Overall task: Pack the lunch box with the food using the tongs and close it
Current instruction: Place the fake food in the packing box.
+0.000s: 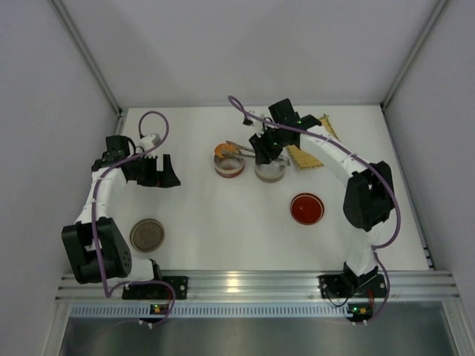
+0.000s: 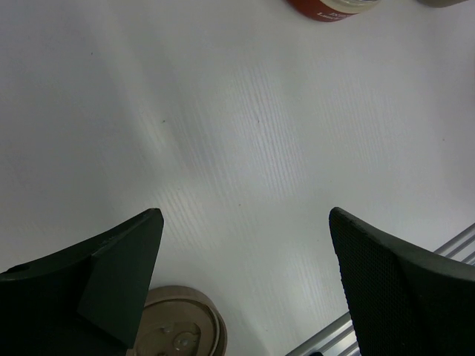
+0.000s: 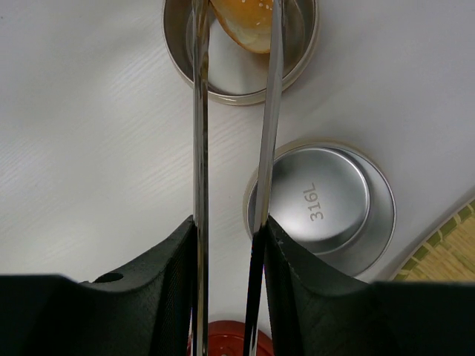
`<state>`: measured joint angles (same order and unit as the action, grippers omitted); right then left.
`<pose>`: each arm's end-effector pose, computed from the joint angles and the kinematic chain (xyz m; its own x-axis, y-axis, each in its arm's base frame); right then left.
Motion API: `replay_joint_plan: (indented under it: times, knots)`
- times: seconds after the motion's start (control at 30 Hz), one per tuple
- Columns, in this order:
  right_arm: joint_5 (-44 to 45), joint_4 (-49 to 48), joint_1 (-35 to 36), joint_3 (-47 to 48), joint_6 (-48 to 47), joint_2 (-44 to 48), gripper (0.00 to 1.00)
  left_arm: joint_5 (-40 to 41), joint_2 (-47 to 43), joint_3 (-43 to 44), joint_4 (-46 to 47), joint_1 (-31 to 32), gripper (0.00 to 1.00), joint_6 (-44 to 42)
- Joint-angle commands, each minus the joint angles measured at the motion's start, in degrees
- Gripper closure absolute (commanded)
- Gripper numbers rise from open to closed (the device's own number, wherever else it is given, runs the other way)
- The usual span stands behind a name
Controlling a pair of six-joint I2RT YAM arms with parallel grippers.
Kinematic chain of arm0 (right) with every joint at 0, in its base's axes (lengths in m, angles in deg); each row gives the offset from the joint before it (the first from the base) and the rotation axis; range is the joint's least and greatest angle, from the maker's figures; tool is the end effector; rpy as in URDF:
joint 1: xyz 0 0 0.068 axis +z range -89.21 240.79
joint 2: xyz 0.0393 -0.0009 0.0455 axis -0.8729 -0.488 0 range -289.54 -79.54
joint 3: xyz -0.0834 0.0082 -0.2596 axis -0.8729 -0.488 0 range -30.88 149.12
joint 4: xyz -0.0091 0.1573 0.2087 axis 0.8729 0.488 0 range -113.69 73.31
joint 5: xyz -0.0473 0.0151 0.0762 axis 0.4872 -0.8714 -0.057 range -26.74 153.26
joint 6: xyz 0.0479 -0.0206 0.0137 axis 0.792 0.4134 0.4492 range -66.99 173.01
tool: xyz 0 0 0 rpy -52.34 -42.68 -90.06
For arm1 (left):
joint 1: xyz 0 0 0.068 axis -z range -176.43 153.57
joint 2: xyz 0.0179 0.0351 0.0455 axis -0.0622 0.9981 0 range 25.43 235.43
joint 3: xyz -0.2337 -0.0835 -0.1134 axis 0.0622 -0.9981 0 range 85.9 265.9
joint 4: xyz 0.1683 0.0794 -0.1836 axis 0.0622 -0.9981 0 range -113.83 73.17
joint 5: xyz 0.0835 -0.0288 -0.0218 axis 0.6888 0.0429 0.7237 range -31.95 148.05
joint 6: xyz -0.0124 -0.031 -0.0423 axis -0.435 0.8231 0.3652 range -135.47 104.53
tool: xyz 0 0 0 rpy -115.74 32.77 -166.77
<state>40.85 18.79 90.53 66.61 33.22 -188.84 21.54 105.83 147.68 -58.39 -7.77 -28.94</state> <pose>0.3595 0.2209 0.2845 -0.4427 -0.6134 -0.6540 -0.8521 0.5150 0.0937 0.2771 0.0339 0.2634 -0.7965 0.0313 -0.6038 0.3266 0.8627 -0.3862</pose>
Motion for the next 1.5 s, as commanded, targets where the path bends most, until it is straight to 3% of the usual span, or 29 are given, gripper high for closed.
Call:
replay_joint_plan:
  times: [0.0,0.6,1.0,1.47]
  knots:
    - [-0.1,-5.7,0.7,0.4,0.7,-0.4,1.00,-0.3,-1.4,-0.7,0.9,-0.4,0.02,-1.7]
    - [-1.0,-6.4,0.7,-7.4,-1.3,2.6,1.00,-0.7,-0.3,-0.1,1.1,-0.4,0.02,-1.7]
    - [-2.3,-6.0,0.7,-4.2,-0.2,0.7,0.64,-0.1,-0.5,-0.3,1.0,-0.4,0.02,-2.3]
    - [-2.5,-3.7,0.7,-1.4,-0.6,3.3,0.48,-0.5,-0.7,-0.5,0.9,-0.4,0.02,-1.8]
